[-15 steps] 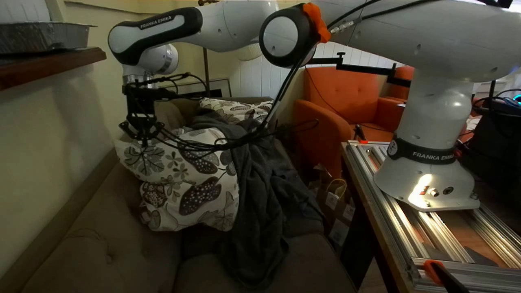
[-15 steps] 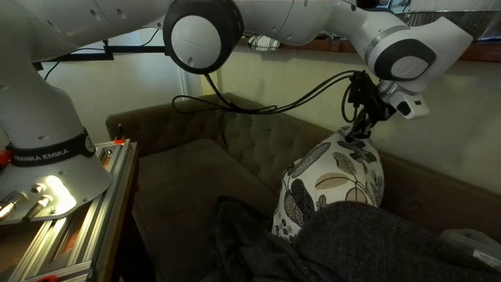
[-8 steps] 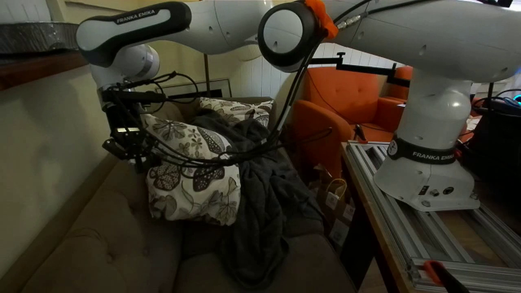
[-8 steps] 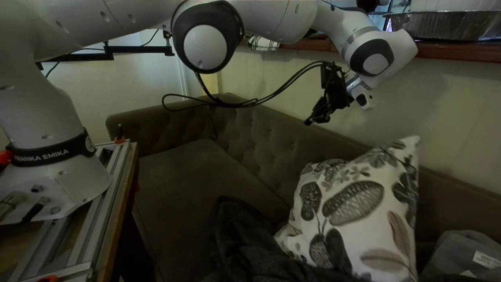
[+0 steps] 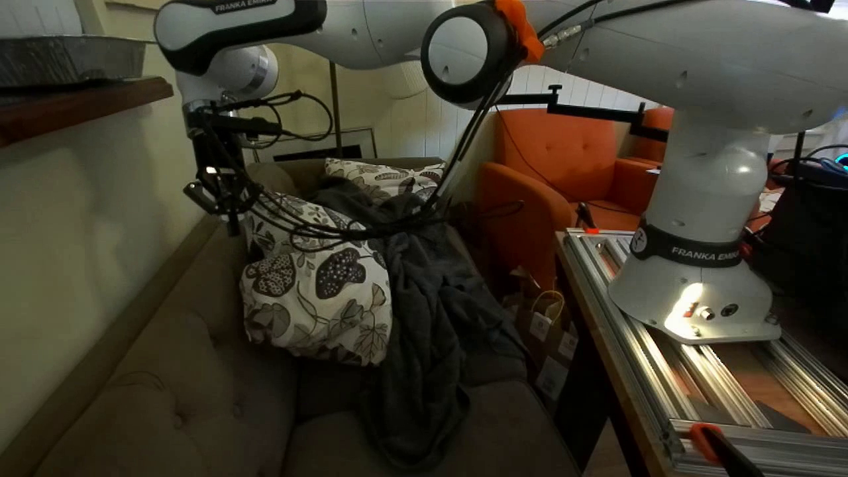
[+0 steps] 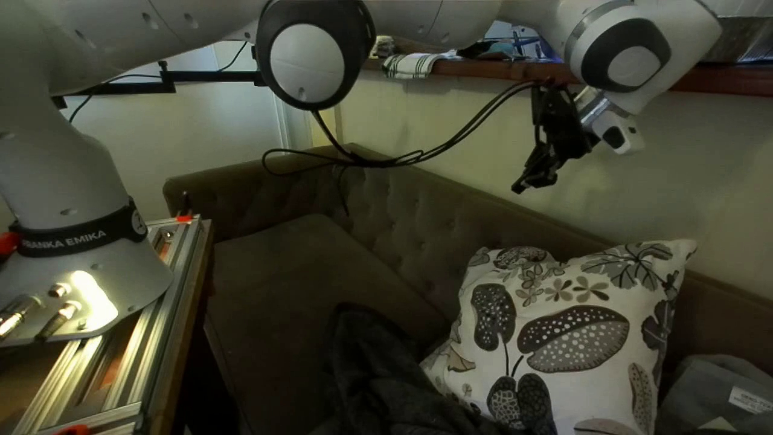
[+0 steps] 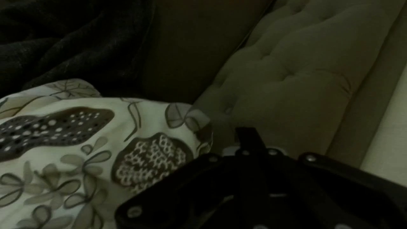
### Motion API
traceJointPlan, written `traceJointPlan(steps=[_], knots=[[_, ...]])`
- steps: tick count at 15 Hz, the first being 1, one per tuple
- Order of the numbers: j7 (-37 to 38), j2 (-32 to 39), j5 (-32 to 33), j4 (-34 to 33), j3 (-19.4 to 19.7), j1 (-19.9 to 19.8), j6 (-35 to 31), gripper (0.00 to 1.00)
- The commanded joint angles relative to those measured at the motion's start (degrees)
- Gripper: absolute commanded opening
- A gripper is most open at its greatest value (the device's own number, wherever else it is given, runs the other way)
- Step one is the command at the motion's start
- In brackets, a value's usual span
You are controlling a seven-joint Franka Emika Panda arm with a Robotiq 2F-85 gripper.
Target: Push the pillow on the left to the left.
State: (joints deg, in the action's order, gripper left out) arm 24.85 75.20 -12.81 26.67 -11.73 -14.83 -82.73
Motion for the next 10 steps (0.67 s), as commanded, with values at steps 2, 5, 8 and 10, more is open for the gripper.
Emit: traceJointPlan(steps=[2, 5, 8, 10], knots=[[1.06, -1.67, -3.84, -2.45, 3.02, -4.56, -3.8, 0.0], [2.66, -2.29, -3.86, -2.29, 4.51, -7.65, -6.1, 0.0], [4.97, -1.27, -2.86, -2.01, 6.93, -9.79, -10.14, 0.0], [6.85, 0.22, -2.47, -1.44, 8.65, -11.09, -13.7, 0.0]])
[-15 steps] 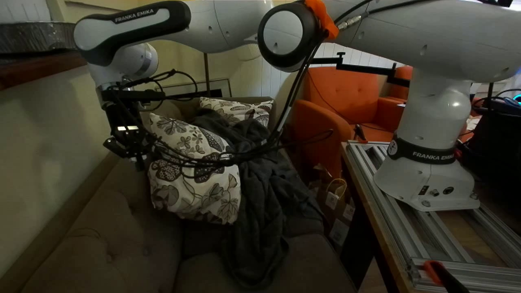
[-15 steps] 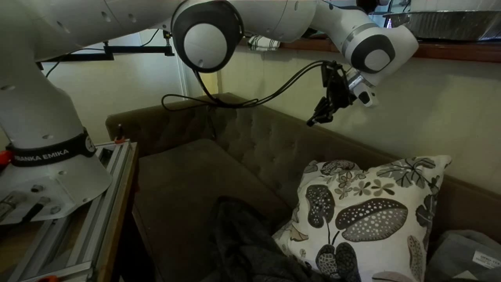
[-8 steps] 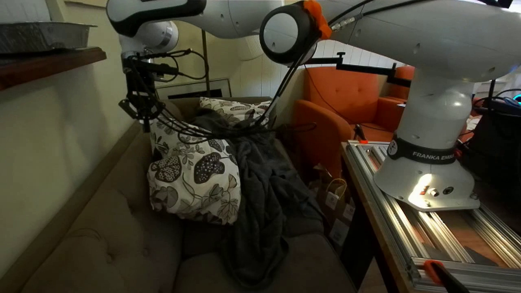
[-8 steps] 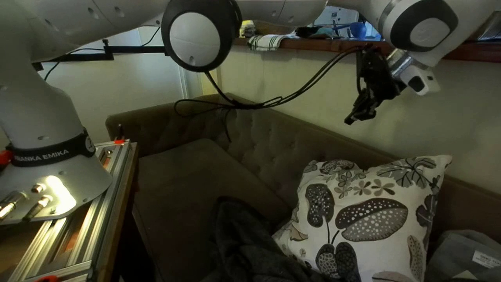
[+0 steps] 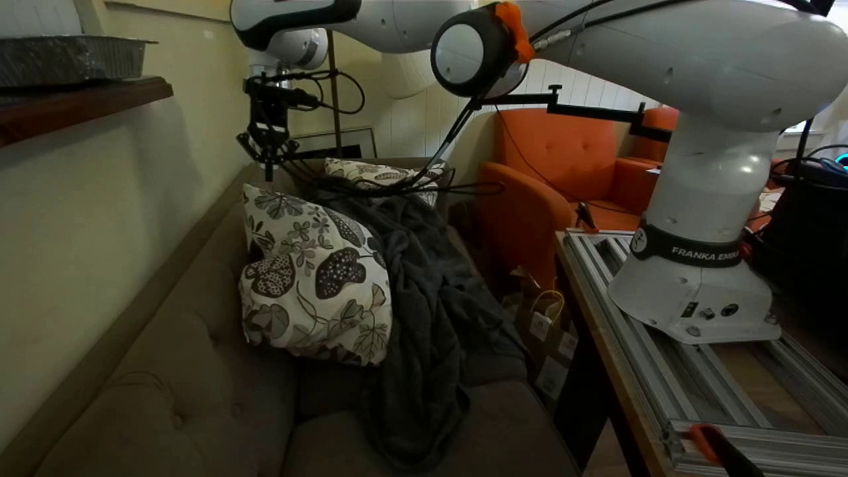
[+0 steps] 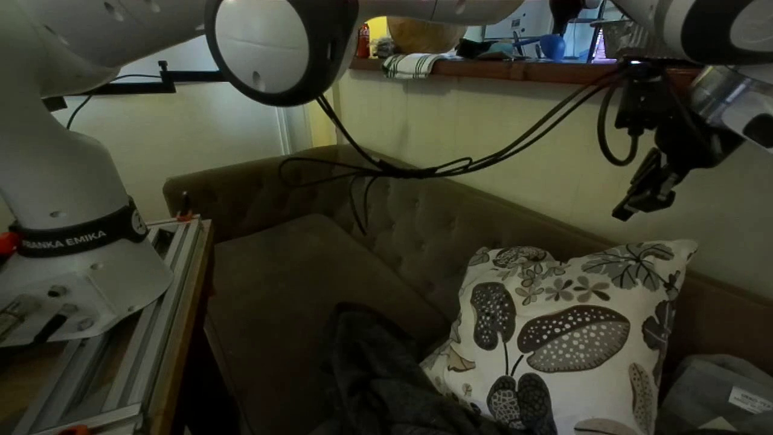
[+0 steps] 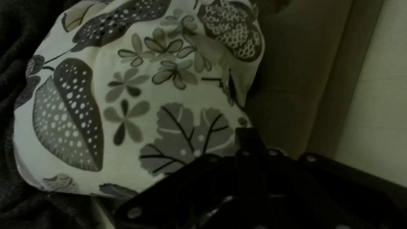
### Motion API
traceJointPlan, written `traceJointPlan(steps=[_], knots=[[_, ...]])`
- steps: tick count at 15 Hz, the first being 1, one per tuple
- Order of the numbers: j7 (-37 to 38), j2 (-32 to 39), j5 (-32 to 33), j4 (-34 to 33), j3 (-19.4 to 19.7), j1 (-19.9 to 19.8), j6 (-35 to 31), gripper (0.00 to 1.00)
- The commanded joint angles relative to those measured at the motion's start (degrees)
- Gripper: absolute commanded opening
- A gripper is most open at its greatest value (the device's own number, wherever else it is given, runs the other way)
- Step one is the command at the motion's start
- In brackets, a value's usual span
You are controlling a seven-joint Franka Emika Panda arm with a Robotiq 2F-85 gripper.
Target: Push the pillow on the left to the left.
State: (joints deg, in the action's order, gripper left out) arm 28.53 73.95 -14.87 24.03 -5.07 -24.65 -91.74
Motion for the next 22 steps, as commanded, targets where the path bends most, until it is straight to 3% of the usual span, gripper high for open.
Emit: traceJointPlan(steps=[1, 4, 5, 6, 8, 11, 12, 14, 16, 22], knots=[[4.32, 2.64, -0.07, 1.5, 3.06, -1.9, -7.12, 0.0], [7.23, 5.54, 0.34, 2.78, 5.59, -3.15, -13.96, 0.0], [8.45, 9.54, 0.55, -2.34, 6.35, -3.42, -13.99, 0.0], [9.51, 10.77, 1.01, -2.72, 7.24, -3.6, -15.4, 0.0], [10.9, 10.36, 1.38, 1.5, 8.17, -3.97, -19.45, 0.0], [13.22, 13.43, 1.96, 0.01, 9.58, -4.29, -21.42, 0.0], [13.56, 11.35, 2.26, 4.66, 9.89, -4.09, -24.05, 0.0], [14.26, 11.82, 2.24, 5.3, 9.91, -4.19, -25.05, 0.0], [14.62, 11.86, 1.11, 5.78, 8.79, -4.43, -23.85, 0.0], [14.12, 11.52, -3.72, 2.75, 2.17, -5.02, -9.44, 0.0]])
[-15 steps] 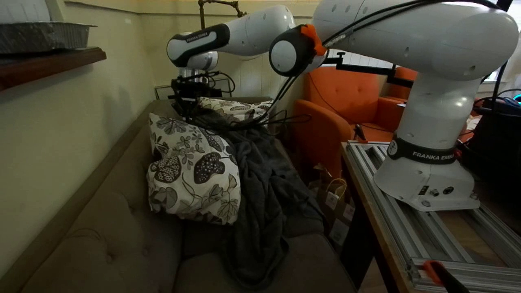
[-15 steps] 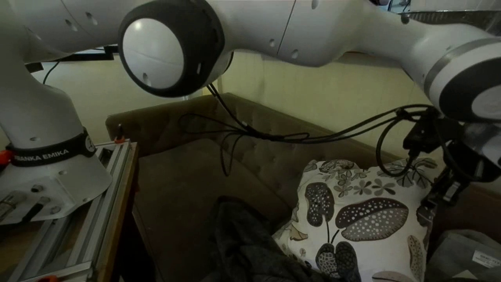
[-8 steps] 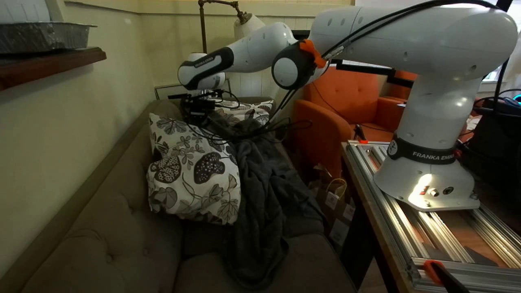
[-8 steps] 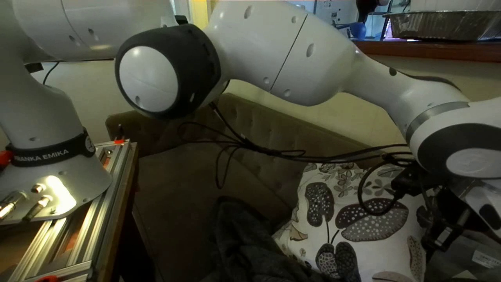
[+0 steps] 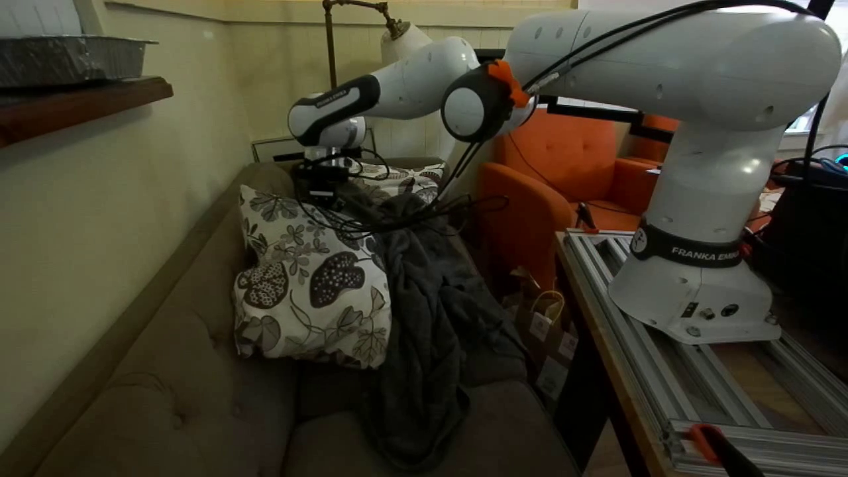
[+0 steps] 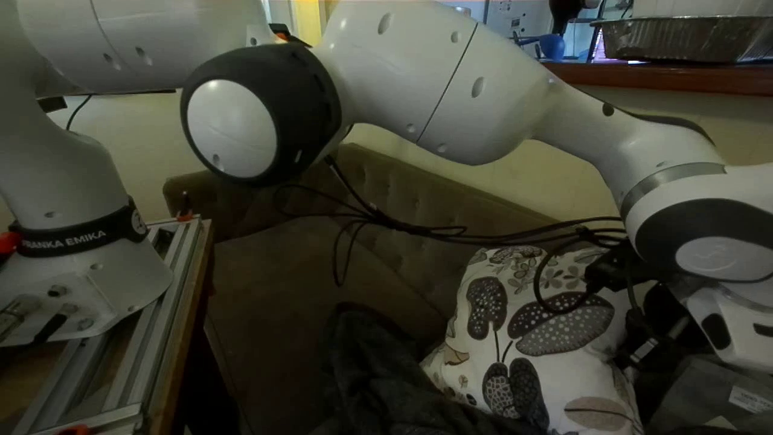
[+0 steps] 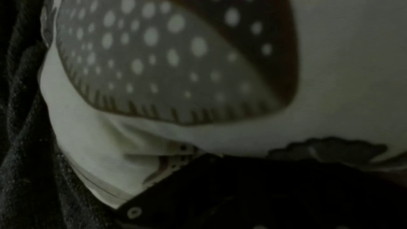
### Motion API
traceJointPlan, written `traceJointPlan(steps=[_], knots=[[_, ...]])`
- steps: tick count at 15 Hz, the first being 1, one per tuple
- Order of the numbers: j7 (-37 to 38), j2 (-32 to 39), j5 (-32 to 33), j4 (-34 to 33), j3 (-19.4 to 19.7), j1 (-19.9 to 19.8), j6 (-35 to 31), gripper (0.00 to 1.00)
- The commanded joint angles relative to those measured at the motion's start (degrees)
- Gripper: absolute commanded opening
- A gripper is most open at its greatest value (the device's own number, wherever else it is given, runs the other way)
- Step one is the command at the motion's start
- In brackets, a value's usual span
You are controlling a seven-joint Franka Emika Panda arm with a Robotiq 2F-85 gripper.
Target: Push the pillow on the left to the left.
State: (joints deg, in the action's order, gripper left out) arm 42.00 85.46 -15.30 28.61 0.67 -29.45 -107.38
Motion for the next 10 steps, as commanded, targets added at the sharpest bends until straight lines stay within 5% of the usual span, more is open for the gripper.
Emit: traceJointPlan(steps=[1, 5, 10], knots=[[0.61, -0.13, -3.72, -1.99, -4.33, -0.15, 8.06, 0.0], [1.28, 0.98, -5.6, -5.21, -7.24, 0.45, 15.56, 0.0], [0.29, -1.52, -8.42, -1.44, -10.95, 1.08, 19.93, 0.0]])
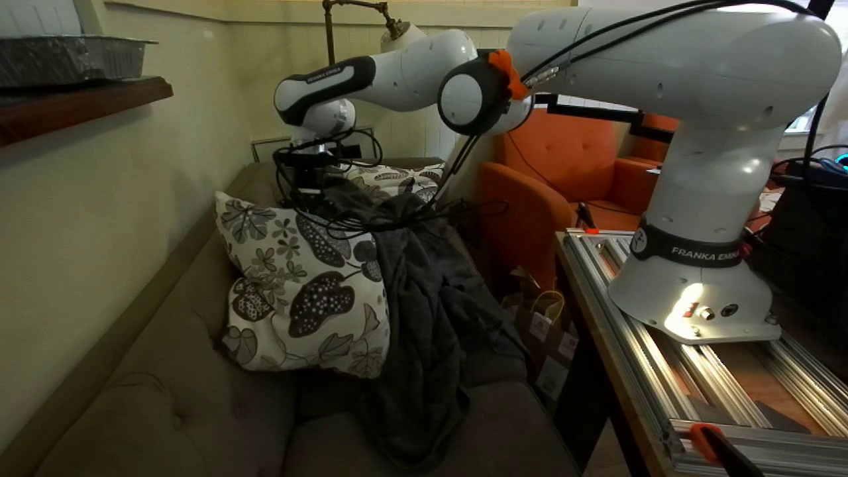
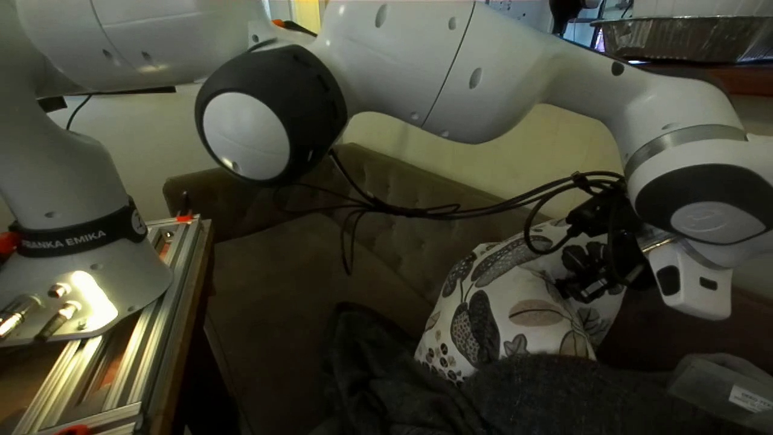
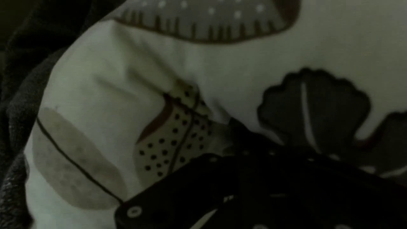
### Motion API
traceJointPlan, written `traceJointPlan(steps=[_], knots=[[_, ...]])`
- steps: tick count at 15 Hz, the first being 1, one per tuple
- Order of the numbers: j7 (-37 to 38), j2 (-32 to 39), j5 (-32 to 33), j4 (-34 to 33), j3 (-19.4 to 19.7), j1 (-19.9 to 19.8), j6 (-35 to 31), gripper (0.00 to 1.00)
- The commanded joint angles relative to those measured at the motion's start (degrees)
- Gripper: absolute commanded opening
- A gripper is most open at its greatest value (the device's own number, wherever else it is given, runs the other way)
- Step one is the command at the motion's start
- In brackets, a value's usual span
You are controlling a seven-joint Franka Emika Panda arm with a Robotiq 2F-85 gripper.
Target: Push the pillow on the left to the left.
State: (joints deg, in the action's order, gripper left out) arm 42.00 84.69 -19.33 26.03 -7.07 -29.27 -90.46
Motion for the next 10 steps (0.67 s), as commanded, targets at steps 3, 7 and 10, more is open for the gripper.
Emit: traceJointPlan(steps=[3, 7, 10], knots=[[-0.22, -0.83, -5.72, 0.97, -4.76, 1.58, 5.77, 0.0], [-1.85, -1.0, -5.89, 0.94, -5.48, 3.74, 8.6, 0.0], [-3.1, -1.1, -5.56, 1.06, -5.5, 5.88, 10.88, 0.0]])
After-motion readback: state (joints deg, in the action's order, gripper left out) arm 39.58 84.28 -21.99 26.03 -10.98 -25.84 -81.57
